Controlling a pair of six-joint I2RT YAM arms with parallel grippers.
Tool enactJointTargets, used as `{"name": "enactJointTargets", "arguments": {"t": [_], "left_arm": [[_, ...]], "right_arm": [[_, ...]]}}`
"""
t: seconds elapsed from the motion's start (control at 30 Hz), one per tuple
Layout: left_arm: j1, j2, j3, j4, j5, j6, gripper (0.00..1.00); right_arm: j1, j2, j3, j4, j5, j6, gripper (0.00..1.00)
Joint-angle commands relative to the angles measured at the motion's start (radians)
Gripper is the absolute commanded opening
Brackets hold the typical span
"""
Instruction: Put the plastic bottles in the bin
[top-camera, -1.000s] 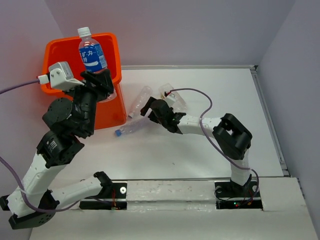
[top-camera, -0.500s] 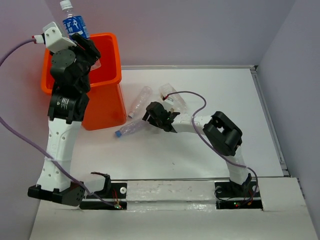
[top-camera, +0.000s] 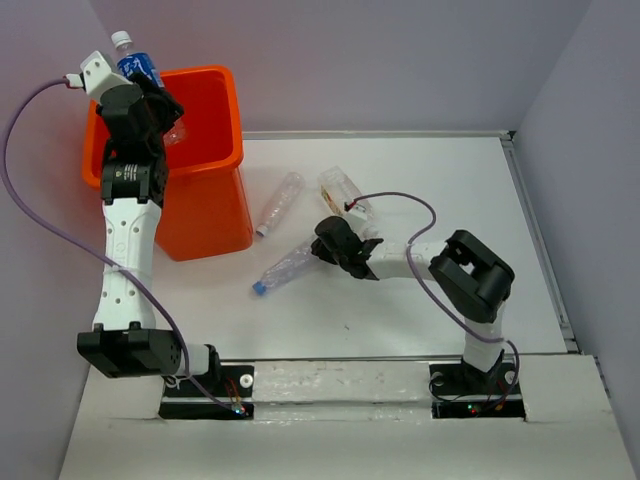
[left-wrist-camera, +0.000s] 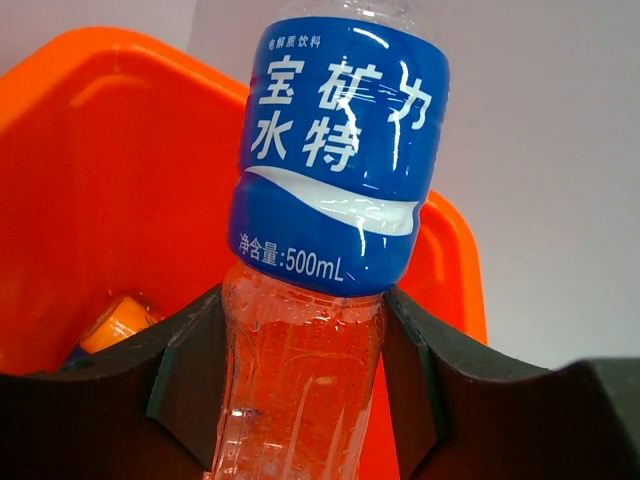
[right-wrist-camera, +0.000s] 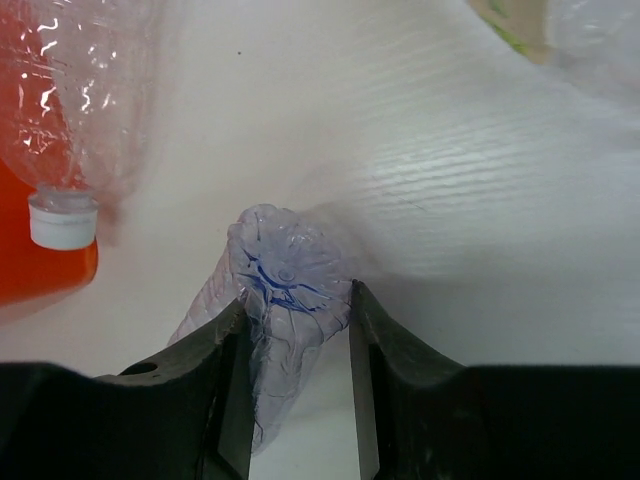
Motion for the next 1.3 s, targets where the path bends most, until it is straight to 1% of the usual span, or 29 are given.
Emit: {"name": "enactJointTargets", "arguments": {"t": [0.0,0.03,0.07,0.13,0.17,0.2,0.23,0.33,0.43,0.47,0.5,0.53,0.57,0.6,0.63,0.73,0.77,0.83,0.87,0.93,0.97,1.0,1.07,1.1,1.13,1.17,1.2,1.23,1.27], "left_arm": [[0.008,-0.042,-0.082,0.101,-0.011,-0.020,0.68],[0.008,-0.067,-0.099,0.111,-0.008,-0.023,0.84],[0.008,-0.081,-0.114,0.118,0.010,-0.026,0.90],[0.008,-0.115,-0.171,0.149,0.046,-0.032,0.99],[0.006,-0.161,-0.192,0.160,0.067,-0.039,0.99],[0.006,-0.187,-0.247,0.184,0.111,-0.051,0.99],[0.005,-0.234,-0.274,0.197,0.133,-0.054,0.99],[-0.005,-0.302,-0.334,0.203,0.168,-0.051,0.99],[-0.012,-0.403,-0.428,0.201,0.222,-0.043,0.99],[-0.015,-0.461,-0.450,0.203,0.286,-0.039,0.99],[-0.020,-0.491,-0.473,0.203,0.315,-0.036,0.99],[-0.020,-0.518,-0.519,0.197,0.340,-0.033,0.99],[-0.020,-0.578,-0.541,0.192,0.365,-0.029,0.99],[-0.022,-0.609,-0.564,0.186,0.401,-0.025,0.99],[-0.020,-0.637,-0.602,0.165,0.414,-0.019,0.99],[-0.022,-0.771,-0.679,0.105,0.437,0.010,0.99],[-0.020,-0.795,-0.699,0.093,0.451,0.018,0.99],[-0.020,-0.836,-0.754,0.062,0.498,0.035,0.99],[-0.022,-0.873,-0.771,0.051,0.527,0.036,0.99],[-0.020,-0.904,-0.811,0.020,0.559,0.049,0.99],[-0.022,-0.911,-0.824,0.016,0.598,0.049,0.99],[-0.050,-0.919,-0.840,0.014,0.624,0.047,0.99],[-0.063,-0.933,-0.880,0.013,0.670,0.041,0.99],[-0.074,-0.937,-0.894,0.007,0.693,0.041,0.99],[-0.080,-0.947,-0.915,0.005,0.698,0.043,0.99],[-0.084,-0.951,-0.923,0.002,0.702,0.044,0.99],[-0.090,-0.954,-0.927,-0.003,0.702,0.049,0.99],[-0.103,-0.959,-0.935,-0.010,0.704,0.052,0.99],[-0.107,-0.961,-0.938,-0.012,0.716,0.056,0.99]], "right_arm": [[0.019,-0.148,-0.127,0.081,0.078,-0.091,0.02],[0.019,-0.177,-0.151,0.087,0.086,-0.111,0.02],[0.030,-0.242,-0.176,0.092,0.092,-0.126,0.02],[0.042,-0.315,-0.239,0.093,0.115,-0.176,0.02],[0.051,-0.354,-0.259,0.092,0.142,-0.192,0.02],[0.051,-0.440,-0.277,0.093,0.148,-0.210,0.02],[0.051,-0.483,-0.293,0.092,0.164,-0.256,0.02],[0.051,-0.643,-0.299,0.080,0.187,-0.345,0.02],[0.051,-0.752,-0.229,0.069,0.227,-0.514,0.02],[0.051,-0.769,-0.172,0.069,0.237,-0.545,0.02],[0.051,-0.778,-0.172,0.072,0.245,-0.583,0.02],[0.051,-0.784,-0.109,0.095,0.248,-0.620,0.02],[0.051,-0.780,-0.077,0.110,0.254,-0.698,0.02],[0.060,-0.772,-0.005,0.138,0.259,-0.736,0.02],[0.060,-0.762,0.034,0.149,0.264,-0.802,0.02],[0.060,-0.706,0.178,0.225,0.250,-0.919,0.02],[0.060,-0.688,0.219,0.235,0.239,-0.937,0.02],[0.060,-0.617,0.305,0.276,0.218,-0.979,0.02],[0.060,-0.558,0.395,0.288,0.198,-1.009,0.02],[0.060,-0.489,0.497,0.301,0.187,-1.040,0.02],[0.060,-0.450,0.597,0.299,0.175,-1.068,0.02],[0.060,-0.414,0.647,0.301,0.166,-1.080,0.02],[0.060,-0.291,0.742,0.301,0.129,-1.096,0.02],[0.060,-0.245,0.860,0.264,0.116,-1.097,0.02],[0.071,-0.149,0.923,0.241,0.094,-1.106,0.02],[0.071,-0.099,0.983,0.229,0.086,-1.119,0.02],[0.085,-0.050,1.088,0.218,0.078,-1.137,0.02],[0.094,0.046,1.138,0.212,0.064,-1.181,0.02],[0.103,0.094,1.192,0.207,0.055,-1.204,0.02]]}}
